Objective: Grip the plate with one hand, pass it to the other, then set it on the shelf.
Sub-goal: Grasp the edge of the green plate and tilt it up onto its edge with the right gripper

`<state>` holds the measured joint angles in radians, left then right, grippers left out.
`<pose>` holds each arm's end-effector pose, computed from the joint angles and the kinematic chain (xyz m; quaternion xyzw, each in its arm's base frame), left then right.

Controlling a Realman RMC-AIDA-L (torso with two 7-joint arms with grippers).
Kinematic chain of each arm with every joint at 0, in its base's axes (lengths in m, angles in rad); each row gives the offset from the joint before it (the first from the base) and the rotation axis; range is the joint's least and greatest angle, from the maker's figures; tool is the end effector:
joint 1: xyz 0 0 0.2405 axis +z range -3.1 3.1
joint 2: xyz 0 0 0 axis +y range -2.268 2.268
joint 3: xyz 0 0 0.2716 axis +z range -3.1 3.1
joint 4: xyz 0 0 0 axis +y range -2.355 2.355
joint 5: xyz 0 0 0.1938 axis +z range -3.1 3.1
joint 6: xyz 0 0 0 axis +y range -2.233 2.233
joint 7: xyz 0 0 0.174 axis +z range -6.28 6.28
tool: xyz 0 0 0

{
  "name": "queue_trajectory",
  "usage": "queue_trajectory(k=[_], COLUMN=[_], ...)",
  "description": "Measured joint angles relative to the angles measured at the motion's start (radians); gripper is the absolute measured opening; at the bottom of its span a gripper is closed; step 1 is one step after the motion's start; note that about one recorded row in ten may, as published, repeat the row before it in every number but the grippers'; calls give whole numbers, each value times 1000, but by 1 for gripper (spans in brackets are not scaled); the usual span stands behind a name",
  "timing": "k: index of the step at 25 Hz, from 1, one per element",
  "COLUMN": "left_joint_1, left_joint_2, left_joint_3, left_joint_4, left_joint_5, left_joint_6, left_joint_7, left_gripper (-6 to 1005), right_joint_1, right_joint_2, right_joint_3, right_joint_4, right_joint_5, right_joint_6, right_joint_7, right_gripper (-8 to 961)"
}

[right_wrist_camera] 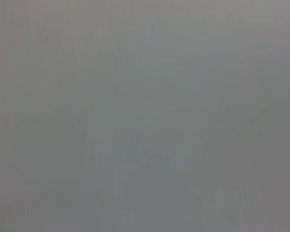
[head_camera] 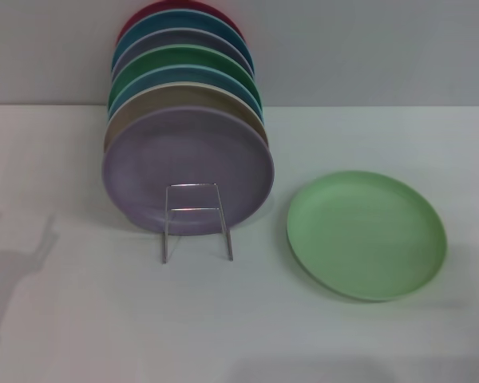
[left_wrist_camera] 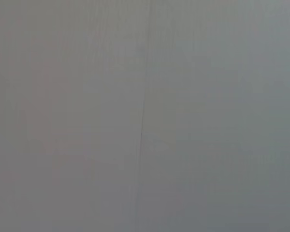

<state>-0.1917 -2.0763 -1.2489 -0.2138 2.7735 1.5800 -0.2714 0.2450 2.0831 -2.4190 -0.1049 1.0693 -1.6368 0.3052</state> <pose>-0.3234 0.2757 0.0315 -0.6337 -0.1579 -0.4235 0.6278 0.3430 0.2731 0.0438 -0.5776 0.1988 0.4249 0.6681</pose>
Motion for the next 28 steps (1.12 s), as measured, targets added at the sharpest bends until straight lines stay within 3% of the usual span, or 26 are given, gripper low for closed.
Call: queue_trajectory(k=[19,28], left_joint_1=[2,1], left_joint_2=[-2,-2], left_joint_3=[13,12], left_joint_4=[1,0], left_joint_5=[-3,0], left_joint_6=[-7,-7], left_joint_7=[0,0], left_gripper=[861,862], right_joint_1=[15,79], right_joint_2=[-5,-36], right_joint_3=[2,11], right_joint_4=[16,59], right_joint_5=[-2,4], right_joint_6=[28,132], right_joint_7=[0,21], right_gripper=[644,646])
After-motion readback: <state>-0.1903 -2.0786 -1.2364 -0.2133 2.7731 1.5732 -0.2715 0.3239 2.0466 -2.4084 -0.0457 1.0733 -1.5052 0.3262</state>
